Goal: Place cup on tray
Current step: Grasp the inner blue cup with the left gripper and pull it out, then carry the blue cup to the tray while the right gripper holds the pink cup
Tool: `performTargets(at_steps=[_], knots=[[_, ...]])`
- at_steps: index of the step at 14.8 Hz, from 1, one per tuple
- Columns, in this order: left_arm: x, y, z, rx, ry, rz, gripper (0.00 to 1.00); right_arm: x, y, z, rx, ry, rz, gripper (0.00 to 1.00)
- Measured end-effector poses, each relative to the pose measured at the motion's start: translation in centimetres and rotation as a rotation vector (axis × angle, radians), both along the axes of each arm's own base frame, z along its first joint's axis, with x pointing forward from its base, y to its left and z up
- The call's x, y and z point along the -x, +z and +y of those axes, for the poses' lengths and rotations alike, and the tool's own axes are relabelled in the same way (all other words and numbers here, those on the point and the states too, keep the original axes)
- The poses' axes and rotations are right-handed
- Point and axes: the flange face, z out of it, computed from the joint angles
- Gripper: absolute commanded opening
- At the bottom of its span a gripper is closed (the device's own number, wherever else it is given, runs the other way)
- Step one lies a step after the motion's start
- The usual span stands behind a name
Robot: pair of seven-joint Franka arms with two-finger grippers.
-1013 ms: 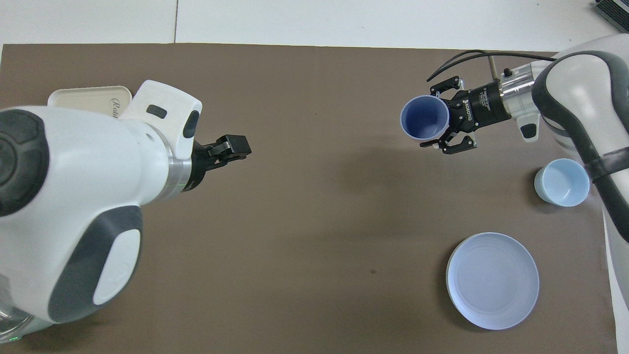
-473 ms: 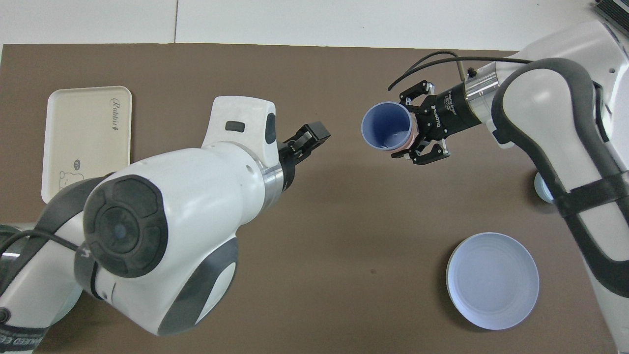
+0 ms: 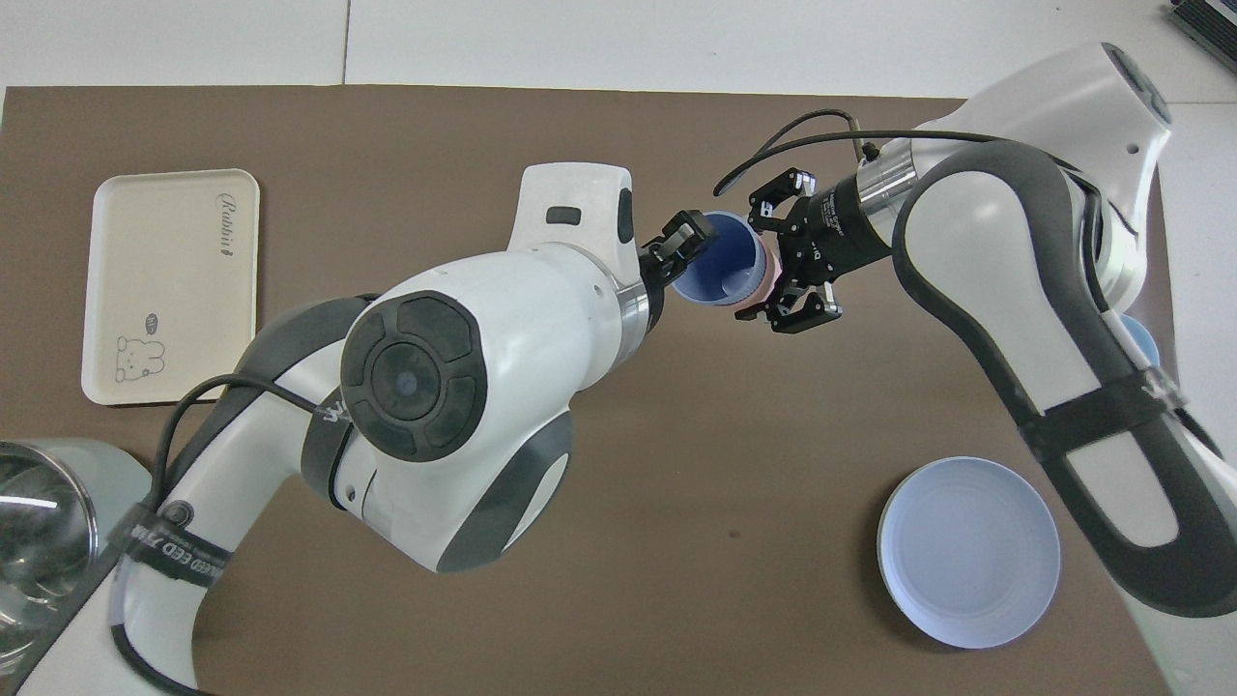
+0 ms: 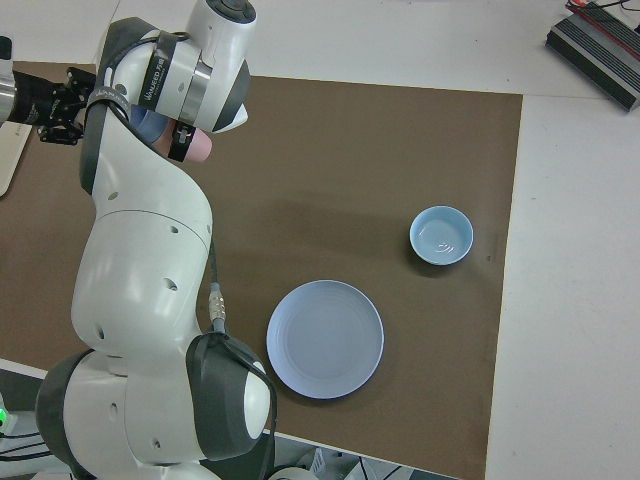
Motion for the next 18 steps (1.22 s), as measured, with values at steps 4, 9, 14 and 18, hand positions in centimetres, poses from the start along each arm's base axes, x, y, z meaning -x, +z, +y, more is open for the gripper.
performTargets(at_steps=[4,9,14,18], knots=[[-0.3,-1.3,-0.7,0.002,-0.001,0.002,0.1,0.0,0.1,-0.2,0.001,-0.004,-0.003,0.0],[-0.3,-0.9,-0.9,0.016,-0.001,-0.012,0.0,-0.3,0.1,-0.5,0.006,-0.016,-0.012,0.0],[-0.7,1.7,-0.4,0.01,0.022,0.018,0.0,-0.5,0.4,-0.5,0.006,-0.028,-0.033,0.0],[-2.0,6.5,4.3,-0.023,0.072,0.05,0.0,-0.7,0.5,-0.6,0.006,-0.038,-0.047,0.0]])
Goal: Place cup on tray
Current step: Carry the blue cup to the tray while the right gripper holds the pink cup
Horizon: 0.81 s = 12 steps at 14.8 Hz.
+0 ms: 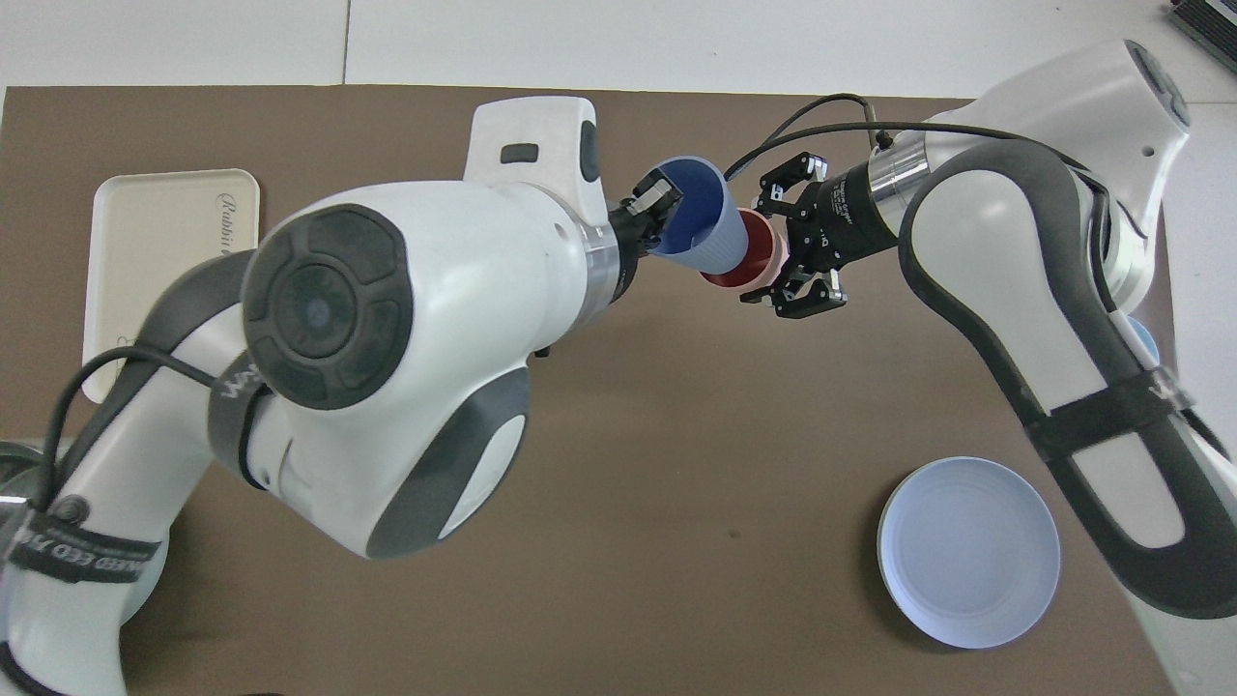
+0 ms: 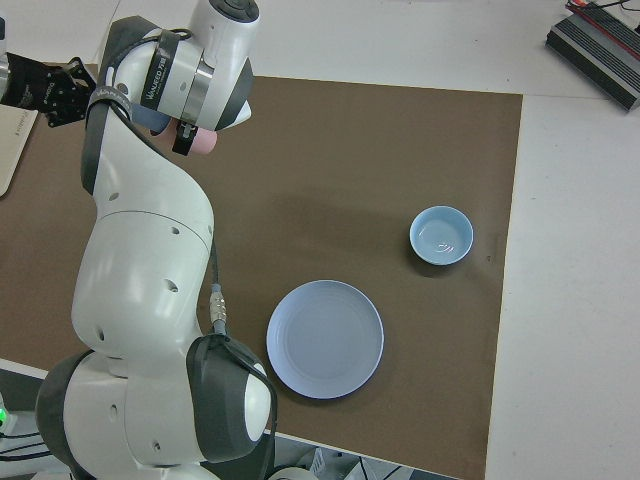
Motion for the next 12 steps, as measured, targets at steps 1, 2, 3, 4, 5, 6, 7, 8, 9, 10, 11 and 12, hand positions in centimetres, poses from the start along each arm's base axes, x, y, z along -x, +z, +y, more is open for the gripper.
performTargets(at_steps=[1,2,3,4,5,6,7,8,9,10,11,12], knots=[[-0.3,0.8,2.0,-0.022,0.008,0.013,0.0,0.0,0.0,0.0,0.0,-0.001,-0.001,0.0],[-0.6,1.5,3.9,-0.049,-0.001,0.021,0.0,-0.1,0.0,-0.3,0.0,-0.008,-0.006,0.0],[-0.9,2.1,5.8,-0.08,-0.022,0.023,0.0,-0.4,0.0,-0.7,0.001,-0.021,-0.015,0.0],[-1.3,2.4,7.8,-0.111,-0.049,0.026,0.0,-0.6,0.0,-1.4,0.0,-0.036,-0.019,0.0],[-1.9,2.5,9.9,-0.143,-0.078,0.027,0.0,-0.8,-0.3,-2.3,-0.008,-0.053,-0.016,0.0],[-2.7,2.5,12.3,-0.173,-0.112,0.022,0.0,-0.9,-0.7,-3.5,-0.024,-0.068,-0.011,0.0],[-3.5,2.1,14.9,-0.205,-0.148,0.016,0.0,-1.1,-1.3,-5.0,-0.047,-0.078,-0.01,0.0],[-4.2,1.3,17.8,-0.24,-0.192,0.011,0.0,-1.1,-2.2,-6.8,-0.065,-0.08,-0.012,0.0],[-4.8,0.0,21.0,-0.277,-0.241,0.011,0.0,-1.1,-3.4,-8.6,-0.085,-0.078,-0.016,0.0],[-5.3,-1.5,24.6,-0.312,-0.288,0.01,0.0,-0.9,-4.6,-10.4,-0.108,-0.077,-0.021,0.0],[-5.8,-3.1,28.4,-0.344,-0.333,0.004,0.0,-0.7,-5.7,-12.3,-0.128,-0.085,-0.022,0.0],[-6.3,-4.6,32.1,-0.373,-0.371,-0.006,0.0,-0.4,-6.5,-14.0,-0.146,-0.098,-0.022,0.0]])
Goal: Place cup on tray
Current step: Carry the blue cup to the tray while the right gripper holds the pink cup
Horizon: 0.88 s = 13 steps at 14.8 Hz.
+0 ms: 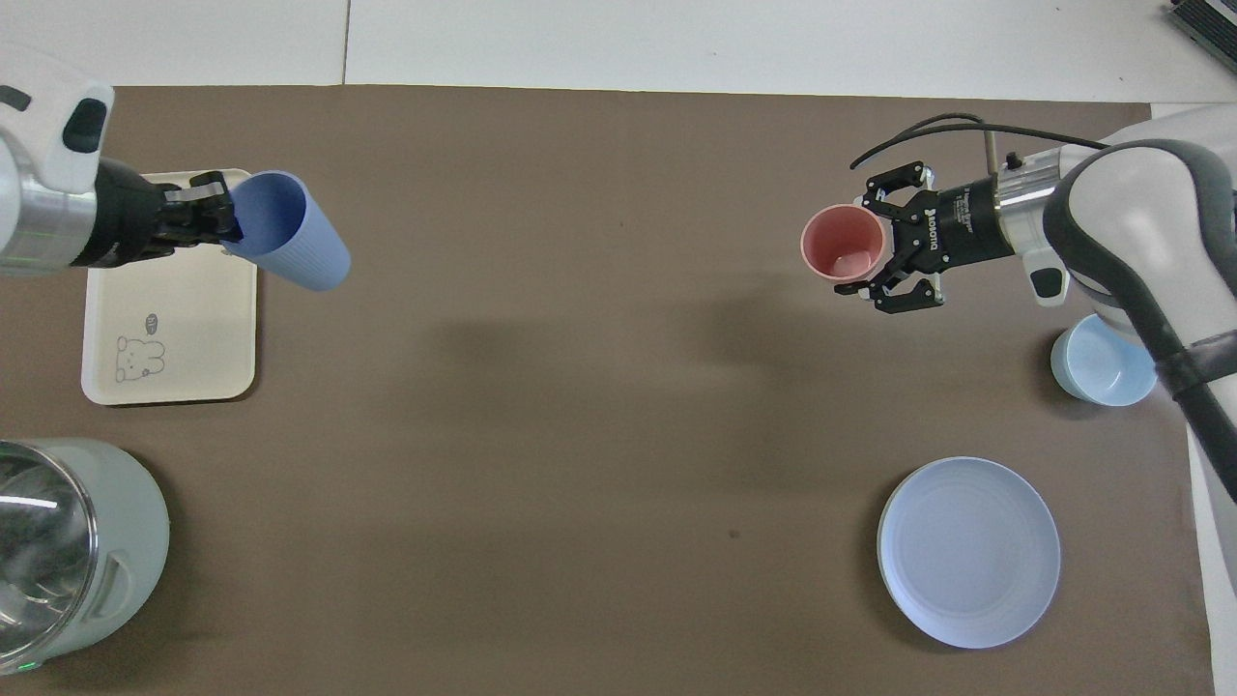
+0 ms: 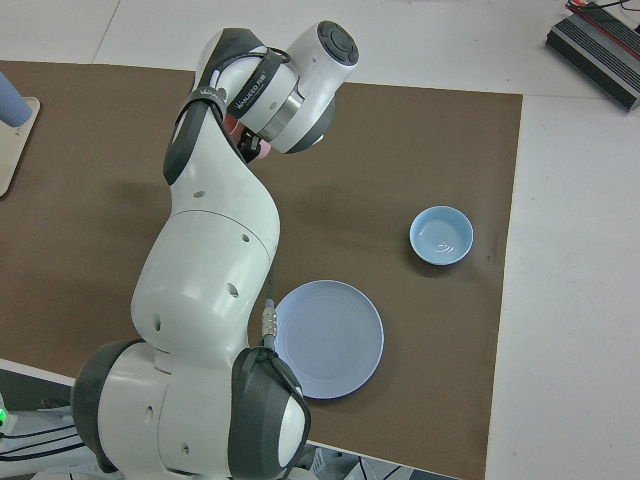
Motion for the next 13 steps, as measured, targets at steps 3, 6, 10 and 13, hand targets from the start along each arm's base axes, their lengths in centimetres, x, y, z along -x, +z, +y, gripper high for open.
performTargets(at_steps=[3,6,10,13], knots=[[-0.9,-4.5,10.0,-0.067,-0.079,-0.032,0.0,0.9,-2.3,-4.6,-0.086,-0.003,-0.026,0.0],[-1.9,-9.2,17.2,-0.109,-0.08,-0.065,0.0,1.5,-5.5,-8.1,-0.188,0.001,-0.047,0.0],[-1.6,-14.1,21.3,-0.114,-0.053,-0.055,0.0,1.6,-9.1,-10.7,-0.249,-0.043,-0.041,0.0],[-0.6,-15.8,21.2,-0.076,-0.006,-0.091,0.0,2.0,-11.1,-12.3,-0.259,-0.041,-0.053,0.0]])
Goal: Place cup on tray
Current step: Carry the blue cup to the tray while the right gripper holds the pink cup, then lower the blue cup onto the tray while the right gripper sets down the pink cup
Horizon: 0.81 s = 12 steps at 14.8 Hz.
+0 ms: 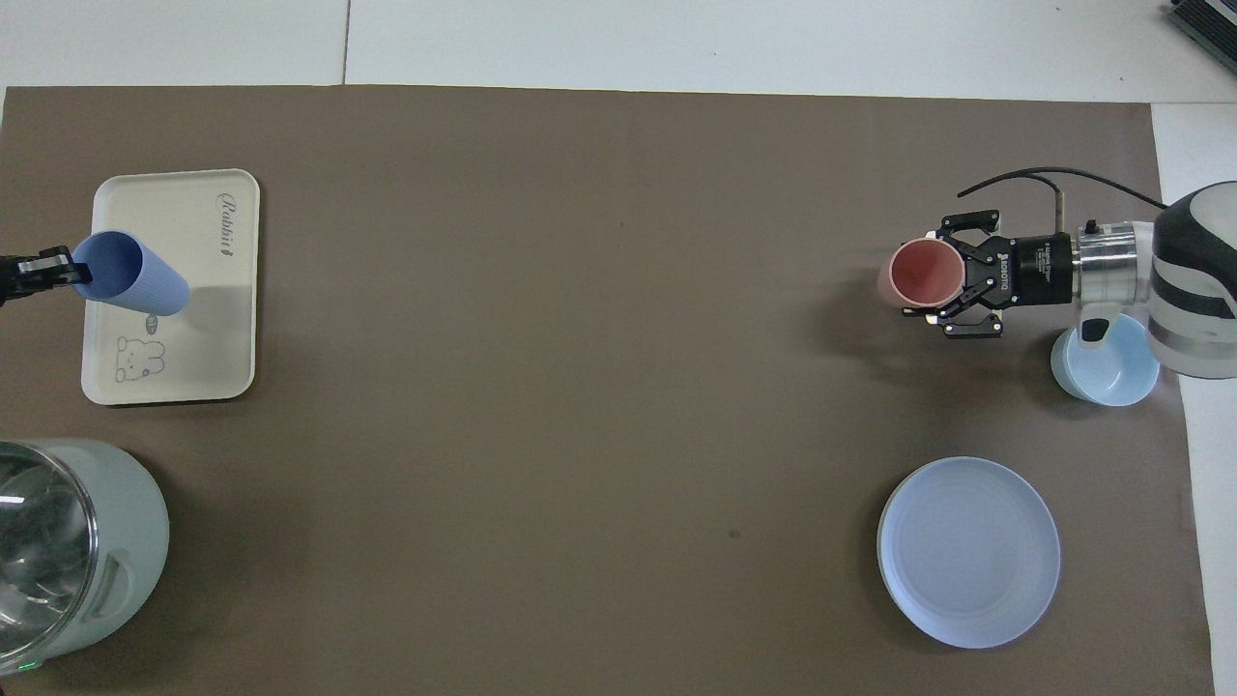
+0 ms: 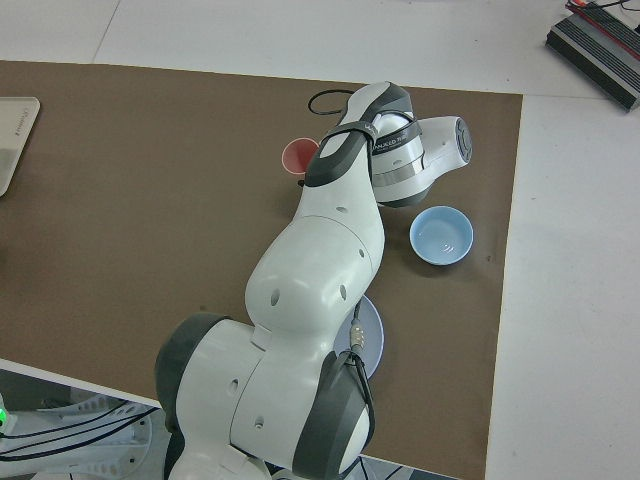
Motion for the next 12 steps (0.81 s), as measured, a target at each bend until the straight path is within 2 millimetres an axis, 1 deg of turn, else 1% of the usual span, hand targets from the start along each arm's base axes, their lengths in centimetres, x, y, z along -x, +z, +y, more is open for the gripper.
performTargets(at_steps=[3,4,5,8,10,11,12], knots=[[1.4,-1.9,-0.7,-0.008,0.017,-0.034,0.0,0.5,-1.0,-0.4,-0.004,-0.007,0.016,0.0],[1.7,-2.1,-0.7,-0.01,0.019,-0.035,0.54,0.7,-1.4,-0.4,-0.004,-0.009,0.021,0.0],[1.8,-2.0,-0.7,-0.01,0.02,-0.037,1.0,0.9,-1.8,-0.5,-0.007,-0.02,0.027,0.0],[2.0,-1.5,-0.7,-0.013,0.021,-0.045,1.0,1.6,-3.5,-0.9,-0.039,-0.049,0.031,0.0],[1.8,-0.7,-1.0,-0.015,0.016,-0.057,1.0,1.9,-3.9,-1.0,-0.043,-0.052,0.036,0.0],[1.6,-0.1,-1.2,-0.014,0.009,-0.06,1.0,2.0,-4.0,-1.0,-0.044,-0.051,0.037,0.03],[1.3,0.9,-1.5,-0.008,-0.004,-0.052,1.0,2.0,-4.1,-1.0,-0.042,-0.052,0.037,0.2]])
